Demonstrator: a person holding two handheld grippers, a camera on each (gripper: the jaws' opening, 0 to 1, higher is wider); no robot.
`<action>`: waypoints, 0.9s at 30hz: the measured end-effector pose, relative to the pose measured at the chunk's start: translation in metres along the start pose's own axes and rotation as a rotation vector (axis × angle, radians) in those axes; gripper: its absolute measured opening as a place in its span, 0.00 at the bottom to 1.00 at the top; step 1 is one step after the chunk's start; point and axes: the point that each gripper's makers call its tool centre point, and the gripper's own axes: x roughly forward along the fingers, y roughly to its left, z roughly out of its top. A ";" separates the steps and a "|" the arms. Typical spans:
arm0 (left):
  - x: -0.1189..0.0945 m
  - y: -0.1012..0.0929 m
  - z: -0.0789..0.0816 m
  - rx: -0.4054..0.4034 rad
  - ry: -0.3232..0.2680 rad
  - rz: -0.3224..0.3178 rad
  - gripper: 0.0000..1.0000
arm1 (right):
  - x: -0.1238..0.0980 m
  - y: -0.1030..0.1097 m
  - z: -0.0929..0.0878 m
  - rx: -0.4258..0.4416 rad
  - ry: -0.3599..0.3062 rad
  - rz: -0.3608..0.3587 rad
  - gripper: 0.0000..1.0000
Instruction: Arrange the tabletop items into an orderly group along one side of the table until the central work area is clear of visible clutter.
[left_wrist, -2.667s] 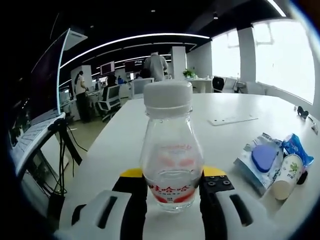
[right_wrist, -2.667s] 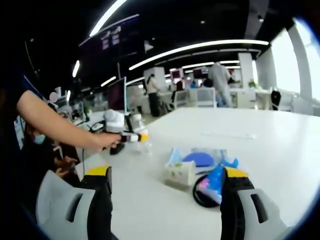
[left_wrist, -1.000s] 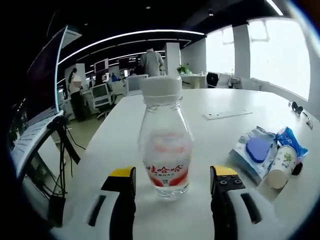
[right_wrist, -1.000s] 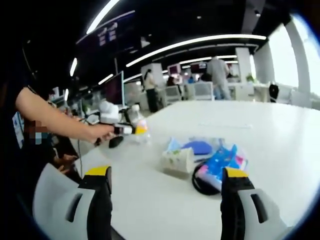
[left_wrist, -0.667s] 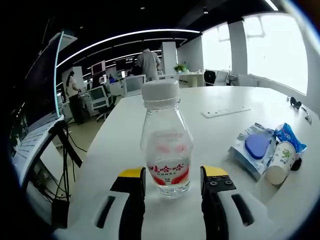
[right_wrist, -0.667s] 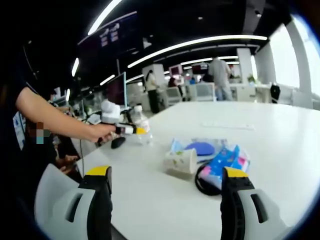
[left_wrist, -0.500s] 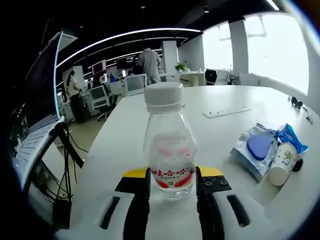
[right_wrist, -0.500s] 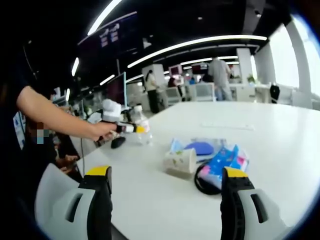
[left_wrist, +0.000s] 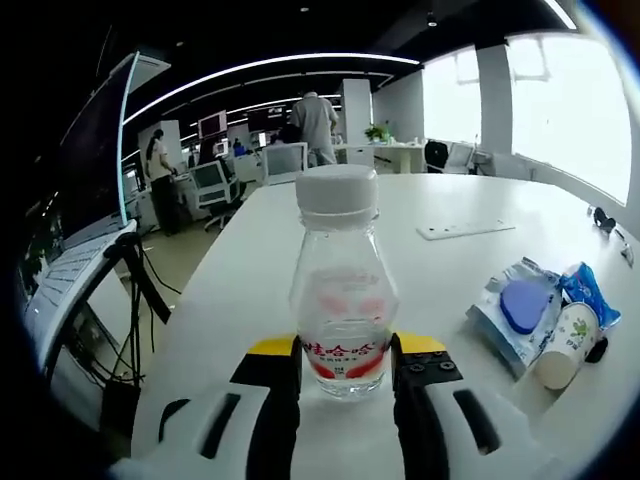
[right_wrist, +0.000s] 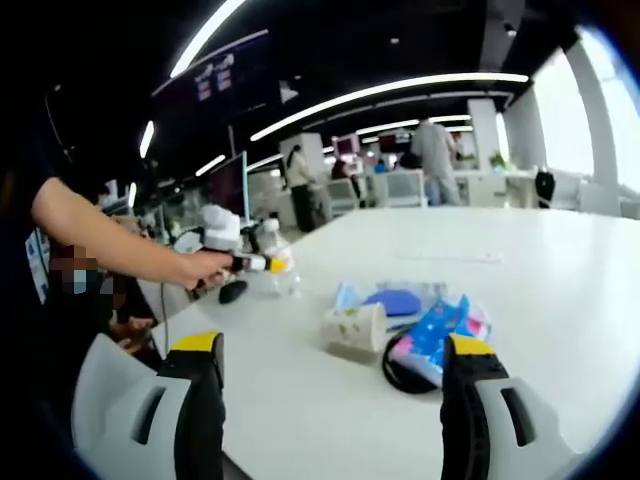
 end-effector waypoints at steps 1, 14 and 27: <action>-0.001 0.000 0.000 -0.003 0.000 0.001 0.34 | 0.000 0.000 0.000 0.001 0.000 0.000 0.88; -0.009 -0.002 -0.016 0.010 0.000 -0.028 0.44 | -0.001 0.000 -0.001 0.021 -0.011 -0.003 0.88; -0.022 -0.031 -0.026 0.105 0.000 -0.109 0.44 | 0.003 0.010 0.000 0.024 -0.023 0.010 0.88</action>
